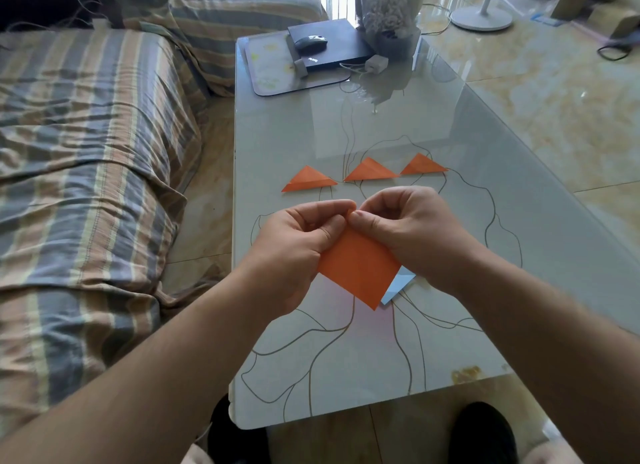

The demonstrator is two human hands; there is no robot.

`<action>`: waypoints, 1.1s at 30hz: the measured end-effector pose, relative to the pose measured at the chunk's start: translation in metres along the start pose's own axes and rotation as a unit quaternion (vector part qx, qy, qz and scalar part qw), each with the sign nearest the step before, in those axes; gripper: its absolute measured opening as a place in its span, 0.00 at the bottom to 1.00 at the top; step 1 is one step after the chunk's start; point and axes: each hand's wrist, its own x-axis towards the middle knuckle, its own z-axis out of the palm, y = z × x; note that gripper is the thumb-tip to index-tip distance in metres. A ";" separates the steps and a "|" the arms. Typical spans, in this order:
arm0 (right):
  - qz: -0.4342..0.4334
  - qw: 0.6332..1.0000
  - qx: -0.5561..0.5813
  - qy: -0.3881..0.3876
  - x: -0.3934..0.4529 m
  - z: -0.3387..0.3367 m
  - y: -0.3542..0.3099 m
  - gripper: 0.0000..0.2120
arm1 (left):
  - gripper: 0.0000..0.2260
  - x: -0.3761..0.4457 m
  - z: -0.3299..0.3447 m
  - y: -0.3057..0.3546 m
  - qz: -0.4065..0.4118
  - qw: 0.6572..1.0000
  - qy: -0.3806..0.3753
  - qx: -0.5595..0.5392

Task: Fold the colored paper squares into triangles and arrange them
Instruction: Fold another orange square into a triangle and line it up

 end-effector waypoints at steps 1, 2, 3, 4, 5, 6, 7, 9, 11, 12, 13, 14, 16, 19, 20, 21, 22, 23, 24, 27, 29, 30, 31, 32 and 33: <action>0.000 1.000 -0.001 0.002 0.000 0.000 0.000 0.08 | 0.08 0.000 0.001 0.000 -0.001 1.000 -0.002 -0.002; -0.002 1.000 -0.003 0.004 0.000 0.000 0.000 0.08 | 0.08 0.000 0.002 0.000 -0.002 1.000 -0.005 -0.005; -0.003 1.000 -0.005 0.006 0.000 0.000 0.001 0.07 | 0.08 -0.001 0.002 -0.001 -0.003 1.000 -0.007 -0.006; -0.005 1.000 -0.004 0.009 0.000 0.000 0.001 0.07 | 0.08 -0.001 0.003 -0.001 -0.004 1.000 -0.010 -0.005; -0.004 1.000 -0.001 0.010 0.000 0.000 0.001 0.07 | 0.08 -0.001 0.003 -0.001 -0.004 1.000 -0.012 -0.004; -0.001 1.000 0.004 0.012 0.000 0.000 0.001 0.07 | 0.08 -0.001 0.003 -0.001 -0.004 1.000 -0.014 0.000; 0.004 1.000 0.007 0.013 0.000 0.000 0.001 0.07 | 0.08 0.000 0.002 -0.002 -0.003 1.000 -0.015 0.006; 0.015 1.000 0.011 0.013 0.000 0.001 0.002 0.08 | 0.08 0.000 0.001 -0.002 0.003 1.000 -0.018 0.024; 0.021 1.000 0.017 0.014 0.000 0.002 0.002 0.08 | 0.08 -0.001 0.001 -0.003 0.017 0.999 -0.017 0.047; 0.020 1.000 0.020 0.014 0.000 0.002 0.002 0.08 | 0.08 -0.002 0.001 -0.003 0.024 0.998 -0.016 0.059; 0.018 0.999 0.023 0.013 0.000 0.003 0.002 0.08 | 0.08 -0.002 0.002 -0.003 0.030 0.997 -0.014 0.068; 0.015 0.999 0.027 0.011 0.000 0.002 0.002 0.07 | 0.07 -0.003 0.002 -0.002 0.033 0.997 -0.012 0.072; 0.012 0.999 0.033 0.005 -0.001 0.001 0.001 0.05 | 0.07 -0.004 0.002 -0.001 0.034 0.997 -0.008 0.069; 0.020 0.998 0.050 -0.014 -0.002 -0.002 -0.002 0.04 | 0.09 -0.004 0.001 0.001 0.030 0.998 -0.006 0.055; 0.022 0.998 0.057 -0.021 -0.002 -0.002 -0.002 0.04 | 0.09 -0.004 0.001 0.001 0.028 0.998 -0.007 0.053; 0.026 0.997 0.061 -0.026 -0.002 -0.003 -0.003 0.04 | 0.09 -0.004 0.001 0.002 0.028 0.998 -0.009 0.052; 0.028 0.997 0.063 -0.030 -0.002 -0.003 -0.003 0.04 | 0.08 -0.004 0.001 0.002 0.030 0.998 -0.010 0.051; 0.030 0.997 0.067 -0.035 -0.002 -0.003 -0.003 0.04 | 0.08 -0.004 0.001 0.002 0.031 0.998 -0.011 0.051; 0.029 0.996 0.070 -0.038 -0.002 -0.004 -0.003 0.05 | 0.10 -0.004 0.000 0.002 0.031 0.998 -0.011 0.050; 0.018 0.996 0.083 -0.042 -0.002 -0.004 -0.005 0.04 | 0.16 -0.004 0.000 0.002 0.034 0.998 -0.013 0.044; 0.007 0.996 0.087 -0.032 -0.003 -0.004 -0.006 0.03 | 0.17 -0.004 0.000 0.002 0.038 0.998 -0.014 0.042; -0.003 0.996 0.080 -0.025 -0.003 -0.003 -0.006 0.02 | 0.17 -0.005 0.001 0.002 0.039 0.998 -0.014 0.045; -0.013 0.997 0.073 -0.020 -0.002 -0.003 -0.006 0.02 | 0.17 -0.005 0.001 0.002 0.041 0.998 -0.015 0.048; -0.021 0.997 0.067 -0.016 -0.002 -0.003 -0.005 0.03 | 0.17 -0.005 0.001 0.002 0.041 0.998 -0.016 0.051; -0.026 0.998 0.063 -0.014 -0.002 -0.003 -0.006 0.04 | 0.16 -0.006 0.002 0.002 0.042 0.998 -0.016 0.054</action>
